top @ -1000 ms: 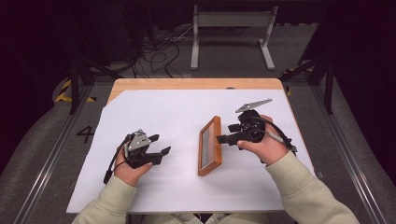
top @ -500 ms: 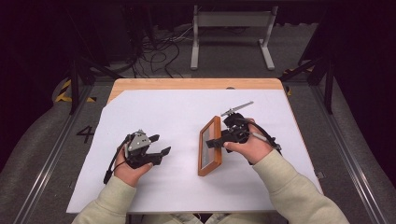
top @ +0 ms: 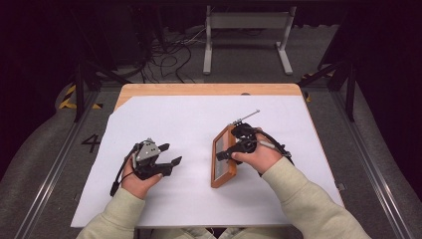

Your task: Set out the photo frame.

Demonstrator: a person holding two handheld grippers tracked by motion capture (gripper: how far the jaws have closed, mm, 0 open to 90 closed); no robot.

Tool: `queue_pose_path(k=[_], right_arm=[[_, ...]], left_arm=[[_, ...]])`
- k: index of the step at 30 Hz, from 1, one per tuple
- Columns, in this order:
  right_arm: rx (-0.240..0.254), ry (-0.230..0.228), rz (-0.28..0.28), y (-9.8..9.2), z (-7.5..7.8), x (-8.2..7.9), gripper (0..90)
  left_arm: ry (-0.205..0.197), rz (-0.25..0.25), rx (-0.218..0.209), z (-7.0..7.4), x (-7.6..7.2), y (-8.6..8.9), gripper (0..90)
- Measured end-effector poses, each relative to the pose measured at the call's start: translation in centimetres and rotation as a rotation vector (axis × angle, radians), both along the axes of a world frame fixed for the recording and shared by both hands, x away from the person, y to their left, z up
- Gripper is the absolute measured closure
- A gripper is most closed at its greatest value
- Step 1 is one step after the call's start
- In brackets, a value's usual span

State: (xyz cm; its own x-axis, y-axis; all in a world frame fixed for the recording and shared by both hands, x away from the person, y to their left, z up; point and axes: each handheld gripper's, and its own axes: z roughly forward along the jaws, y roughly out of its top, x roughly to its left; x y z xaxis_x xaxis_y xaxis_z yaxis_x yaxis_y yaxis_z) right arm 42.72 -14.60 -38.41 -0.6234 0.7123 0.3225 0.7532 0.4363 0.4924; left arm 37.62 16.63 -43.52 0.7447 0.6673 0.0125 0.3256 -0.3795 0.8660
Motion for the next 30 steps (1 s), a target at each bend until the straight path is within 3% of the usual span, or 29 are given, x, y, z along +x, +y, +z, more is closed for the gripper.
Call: queue_pose_path(k=[5,9,16,24,30], right_arm=[[0.02,0.036,-0.031,-0.08,-0.2,0.13,37.8],[0.02,0.034,-0.035,-0.08,-0.19,0.07,38.3],[0.005,0.071,-0.071,0.09,-0.06,0.0,43.8],[-0.051,0.09,-0.036,-0.27,0.67,0.05,64.6],[-0.033,0.122,-0.039,-0.83,0.79,0.29,69.4]], left_arm=[[-0.001,-0.001,0.0,-0.01,0.0,-0.04,34.3],[-0.005,-0.004,-0.002,0.04,0.03,0.02,34.3],[-0.005,0.0,-0.004,0.05,-0.01,0.01,34.3],[-0.009,0.001,-0.005,0.09,-0.01,0.07,34.3],[-0.013,0.003,-0.005,0.13,-0.02,0.12,34.4]])
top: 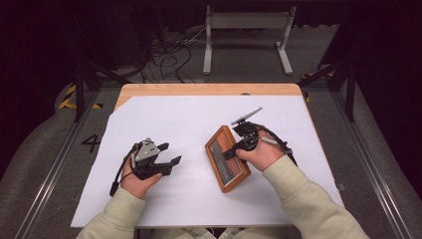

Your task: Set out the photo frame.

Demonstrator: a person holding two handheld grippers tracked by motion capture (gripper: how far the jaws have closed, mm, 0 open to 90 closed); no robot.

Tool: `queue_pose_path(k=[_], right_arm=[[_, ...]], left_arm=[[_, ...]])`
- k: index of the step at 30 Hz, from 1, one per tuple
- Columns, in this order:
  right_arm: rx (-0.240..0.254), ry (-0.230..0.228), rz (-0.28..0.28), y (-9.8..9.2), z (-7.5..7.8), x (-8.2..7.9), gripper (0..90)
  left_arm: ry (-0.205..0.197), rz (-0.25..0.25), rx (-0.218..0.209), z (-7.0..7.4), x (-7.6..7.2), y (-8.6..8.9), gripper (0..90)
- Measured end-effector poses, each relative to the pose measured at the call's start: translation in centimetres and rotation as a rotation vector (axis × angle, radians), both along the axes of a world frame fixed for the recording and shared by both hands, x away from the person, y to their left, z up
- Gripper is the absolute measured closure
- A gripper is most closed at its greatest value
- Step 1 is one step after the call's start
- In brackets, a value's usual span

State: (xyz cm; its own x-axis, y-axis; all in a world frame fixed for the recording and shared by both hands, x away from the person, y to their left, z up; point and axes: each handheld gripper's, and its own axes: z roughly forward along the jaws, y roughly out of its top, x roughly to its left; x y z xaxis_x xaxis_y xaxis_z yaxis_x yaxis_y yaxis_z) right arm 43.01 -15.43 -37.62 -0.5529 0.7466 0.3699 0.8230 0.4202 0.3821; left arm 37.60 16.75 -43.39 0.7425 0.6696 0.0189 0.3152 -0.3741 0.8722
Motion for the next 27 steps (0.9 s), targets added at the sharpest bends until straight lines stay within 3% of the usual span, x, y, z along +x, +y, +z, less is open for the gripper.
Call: queue_pose_path(k=[4,8,15,16,17,21,22,23,24,25,27], right_arm=[[0.057,0.028,0.028,-0.3,0.5,0.1,74.6],[-0.013,-0.03,0.079,-0.1,1.6,-0.2,75.5],[-0.086,-0.129,0.236,-0.4,4.0,0.0,75.6],[-0.086,-0.129,0.236,-0.4,4.0,0.0,75.6],[-0.113,-0.153,0.29,-0.4,4.7,0.1,75.6],[-0.159,-0.178,0.394,-0.2,5.7,0.1,75.6],[-0.159,-0.178,0.394,-0.2,5.7,0.1,75.6],[-0.192,-0.177,0.454,0.1,6.0,0.1,75.6],[-0.192,-0.177,0.454,0.1,6.0,0.1,75.6],[-0.231,-0.191,0.511,0.4,6.2,0.2,75.6],[-0.248,-0.198,0.54,0.6,6.3,0.2,75.6]], left_arm=[[0.001,0.003,-0.005,0.0,0.0,0.0,34.5],[-0.002,0.003,-0.004,0.0,0.0,0.0,34.5],[-0.001,0.005,-0.005,0.0,-0.1,0.2,34.5],[-0.001,0.005,-0.005,0.0,-0.1,0.2,34.5],[0.0,0.009,-0.003,0.0,-0.1,0.2,34.5],[0.001,0.011,-0.006,0.0,-0.1,0.3,34.5],[0.001,0.011,-0.006,0.0,-0.1,0.3,34.5],[0.0,0.012,-0.006,0.0,-0.1,0.3,34.5],[0.0,0.012,-0.006,0.0,-0.1,0.3,34.5],[-0.001,0.01,-0.004,0.0,-0.1,0.3,34.5],[0.0,0.01,-0.004,0.0,-0.1,0.3,34.4]])
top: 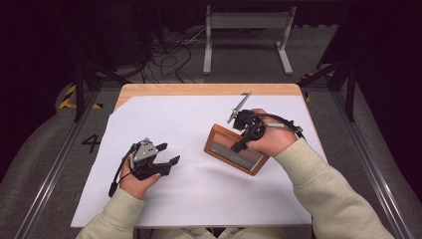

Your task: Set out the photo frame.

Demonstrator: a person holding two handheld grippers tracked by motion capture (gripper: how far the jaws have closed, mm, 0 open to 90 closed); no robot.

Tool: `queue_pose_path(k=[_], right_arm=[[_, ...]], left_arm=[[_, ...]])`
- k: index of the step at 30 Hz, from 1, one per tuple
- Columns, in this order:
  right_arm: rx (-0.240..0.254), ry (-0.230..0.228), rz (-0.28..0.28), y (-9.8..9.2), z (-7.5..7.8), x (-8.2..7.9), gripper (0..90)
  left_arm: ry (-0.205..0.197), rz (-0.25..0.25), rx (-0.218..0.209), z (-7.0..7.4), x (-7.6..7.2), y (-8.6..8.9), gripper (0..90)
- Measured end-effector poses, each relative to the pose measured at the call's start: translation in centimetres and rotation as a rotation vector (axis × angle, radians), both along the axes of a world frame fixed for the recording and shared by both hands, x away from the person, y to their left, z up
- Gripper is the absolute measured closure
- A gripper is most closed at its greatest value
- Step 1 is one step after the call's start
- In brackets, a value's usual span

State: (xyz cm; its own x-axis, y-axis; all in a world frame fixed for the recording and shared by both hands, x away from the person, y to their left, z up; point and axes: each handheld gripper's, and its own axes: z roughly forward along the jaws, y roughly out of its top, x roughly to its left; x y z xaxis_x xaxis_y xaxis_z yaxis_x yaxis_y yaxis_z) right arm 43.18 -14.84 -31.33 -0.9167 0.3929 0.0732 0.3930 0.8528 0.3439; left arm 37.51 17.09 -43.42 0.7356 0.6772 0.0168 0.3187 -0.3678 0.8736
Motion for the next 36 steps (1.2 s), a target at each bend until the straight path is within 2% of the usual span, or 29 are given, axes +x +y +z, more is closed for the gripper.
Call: queue_pose_path(k=[4,5,10,13,17,24,27,33,36], right_arm=[[-0.039,-0.018,0.105,0.7,0.1,0.0,75.6],[-0.045,-0.021,0.147,0.9,0.0,0.1,75.6],[-0.093,0.004,0.251,2.0,-0.5,0.1,75.6],[-0.134,0.038,0.295,2.5,-1.3,0.2,75.6],[-0.164,0.049,0.31,2.8,-2.3,0.4,75.7],[-0.16,0.062,0.303,2.8,-3.7,1.2,75.6],[-0.16,0.067,0.318,2.7,-4.1,1.4,75.6],[-0.139,0.071,0.364,2.8,-4.3,1.7,75.1],[-0.091,0.075,0.368,2.3,-4.5,2.0,74.9]], left_arm=[[0.003,0.0,-0.002,-0.1,0.0,0.0,34.4],[0.004,0.0,-0.001,-0.1,0.1,0.0,34.4],[0.003,0.0,-0.003,0.0,0.1,0.0,34.4],[0.003,-0.001,-0.002,0.0,0.1,0.0,34.4],[0.003,-0.002,-0.002,-0.1,0.1,0.0,34.4],[0.005,0.0,-0.004,-0.1,0.1,0.0,34.4],[0.005,-0.001,-0.004,-0.1,0.1,0.0,34.4],[0.005,-0.005,-0.002,-0.1,0.1,-0.1,34.4],[0.004,-0.005,0.0,-0.1,0.1,-0.1,34.3]])
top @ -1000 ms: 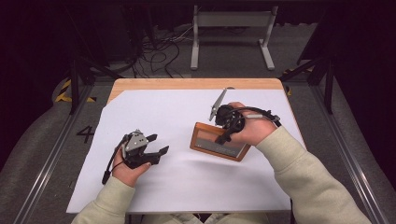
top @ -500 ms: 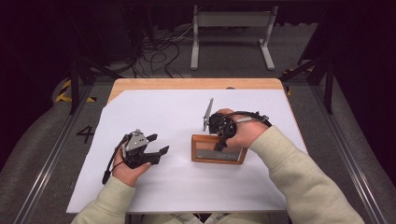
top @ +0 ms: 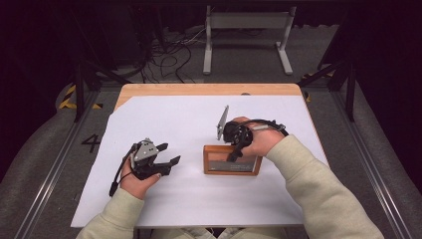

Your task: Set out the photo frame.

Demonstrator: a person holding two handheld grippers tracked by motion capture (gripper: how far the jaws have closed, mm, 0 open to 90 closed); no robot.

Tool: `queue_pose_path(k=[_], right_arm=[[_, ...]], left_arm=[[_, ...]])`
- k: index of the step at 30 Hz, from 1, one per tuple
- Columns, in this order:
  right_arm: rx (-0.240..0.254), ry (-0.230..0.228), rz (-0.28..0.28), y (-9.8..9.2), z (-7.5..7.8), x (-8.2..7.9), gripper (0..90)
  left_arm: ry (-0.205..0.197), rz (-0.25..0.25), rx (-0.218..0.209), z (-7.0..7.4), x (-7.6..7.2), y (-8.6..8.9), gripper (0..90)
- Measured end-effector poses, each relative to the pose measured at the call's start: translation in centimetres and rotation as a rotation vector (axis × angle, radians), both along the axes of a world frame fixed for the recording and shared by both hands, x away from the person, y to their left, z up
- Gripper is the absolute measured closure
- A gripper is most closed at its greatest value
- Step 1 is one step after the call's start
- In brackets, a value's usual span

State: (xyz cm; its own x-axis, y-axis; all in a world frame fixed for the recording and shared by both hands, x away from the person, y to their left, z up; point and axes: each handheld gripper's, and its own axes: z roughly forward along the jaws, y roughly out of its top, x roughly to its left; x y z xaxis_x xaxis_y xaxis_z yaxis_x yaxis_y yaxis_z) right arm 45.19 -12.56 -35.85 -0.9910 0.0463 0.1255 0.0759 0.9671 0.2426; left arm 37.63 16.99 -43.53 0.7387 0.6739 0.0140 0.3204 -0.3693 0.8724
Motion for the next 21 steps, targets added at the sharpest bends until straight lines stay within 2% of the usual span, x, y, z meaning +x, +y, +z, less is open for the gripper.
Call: queue_pose_path(k=[3,5,8,10,11,12,13,15,17,18,21], right_arm=[[0.007,0.006,0.001,-0.1,0.0,0.2,74.2],[0.016,-0.007,-0.011,-0.2,0.0,0.3,71.8],[0.046,-0.057,-0.057,-0.6,0.2,0.6,64.0],[0.074,-0.099,-0.12,-0.9,0.2,0.8,57.9],[0.074,-0.099,-0.12,-0.9,0.2,0.8,57.9],[0.091,-0.114,-0.139,-1.2,0.1,0.9,53.3],[0.091,-0.114,-0.139,-1.2,0.1,0.9,53.3],[0.121,-0.138,-0.163,-1.4,0.1,0.9,47.5],[0.135,-0.144,-0.163,-1.7,0.3,0.9,43.8],[0.163,-0.154,-0.179,-2.0,0.5,0.7,39.6],[0.191,-0.163,-0.183,-2.4,0.8,0.2,36.6]], left_arm=[[0.0,0.0,0.001,0.0,0.0,0.0,34.3],[0.0,0.0,0.0,0.0,0.0,0.0,34.3],[0.001,0.0,0.001,0.0,0.0,0.0,34.3],[0.002,-0.002,0.002,0.0,0.0,0.0,34.5],[0.002,-0.002,0.002,0.0,0.0,0.0,34.5],[0.001,-0.001,0.002,0.0,0.0,0.0,34.5],[0.001,-0.001,0.002,0.0,0.0,0.0,34.5],[0.001,0.0,0.003,0.0,0.0,0.0,34.5],[0.002,0.003,0.0,0.0,-0.1,0.0,34.5],[0.002,0.003,0.0,0.0,-0.1,0.0,34.5],[0.002,0.003,0.001,0.0,-0.1,0.1,34.5]])
